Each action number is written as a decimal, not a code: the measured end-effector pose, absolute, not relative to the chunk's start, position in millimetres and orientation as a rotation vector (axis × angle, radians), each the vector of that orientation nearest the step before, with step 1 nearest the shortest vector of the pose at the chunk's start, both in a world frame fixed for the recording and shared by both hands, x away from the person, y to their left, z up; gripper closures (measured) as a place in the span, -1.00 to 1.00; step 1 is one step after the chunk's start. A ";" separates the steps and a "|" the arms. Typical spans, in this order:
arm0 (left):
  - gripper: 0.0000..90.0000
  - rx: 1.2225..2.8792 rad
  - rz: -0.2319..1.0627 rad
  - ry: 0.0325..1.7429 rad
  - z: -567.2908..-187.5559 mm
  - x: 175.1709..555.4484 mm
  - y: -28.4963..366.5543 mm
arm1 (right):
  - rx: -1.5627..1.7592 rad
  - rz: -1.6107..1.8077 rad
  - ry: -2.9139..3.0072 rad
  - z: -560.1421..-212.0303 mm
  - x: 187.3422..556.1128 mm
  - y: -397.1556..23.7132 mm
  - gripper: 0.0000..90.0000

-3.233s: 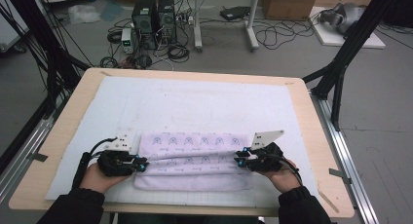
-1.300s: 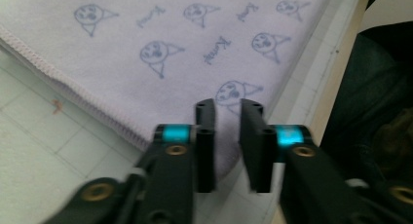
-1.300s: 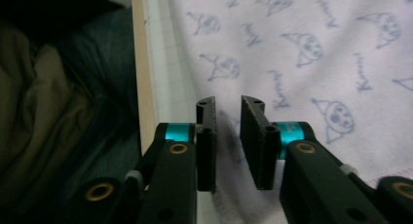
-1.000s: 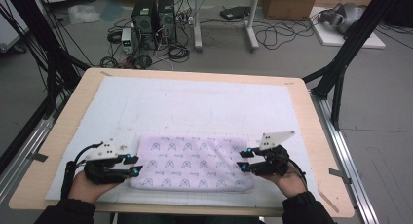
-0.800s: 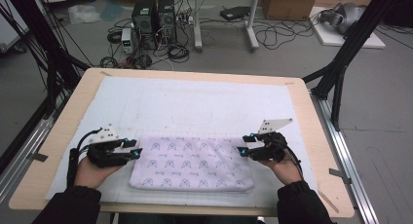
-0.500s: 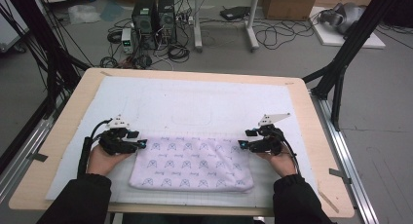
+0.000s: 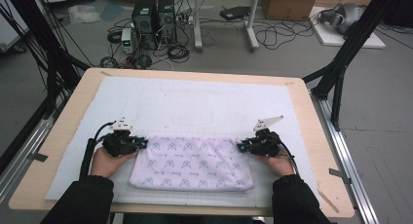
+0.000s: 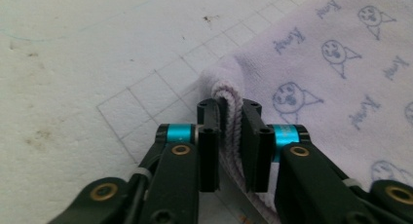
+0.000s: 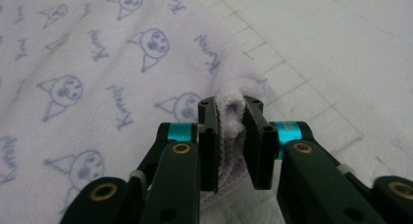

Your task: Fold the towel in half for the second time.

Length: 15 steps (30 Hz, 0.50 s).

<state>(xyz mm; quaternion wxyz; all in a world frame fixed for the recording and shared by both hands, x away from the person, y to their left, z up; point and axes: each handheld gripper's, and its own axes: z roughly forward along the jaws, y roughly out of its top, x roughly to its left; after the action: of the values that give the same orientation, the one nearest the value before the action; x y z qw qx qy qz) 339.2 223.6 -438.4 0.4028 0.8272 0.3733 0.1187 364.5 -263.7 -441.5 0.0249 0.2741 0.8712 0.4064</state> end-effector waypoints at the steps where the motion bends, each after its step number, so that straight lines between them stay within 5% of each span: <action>1: 0.81 2.080 0.316 0.945 -436.1 338.0 224.0 | 0.837 1.244 2.695 -438.9 363.3 -263.2 0.80; 15: 0.80 1.943 0.580 0.978 -370.8 395.0 222.4 | 0.846 1.210 2.503 -368.5 416.0 -257.2 0.82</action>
<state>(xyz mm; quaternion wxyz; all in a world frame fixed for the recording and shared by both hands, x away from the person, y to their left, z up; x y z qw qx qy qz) 395.0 222.4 -370.8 0.4304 0.7790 0.3921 0.2326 416.0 -257.2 -368.5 0.1177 0.2891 0.8554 0.4134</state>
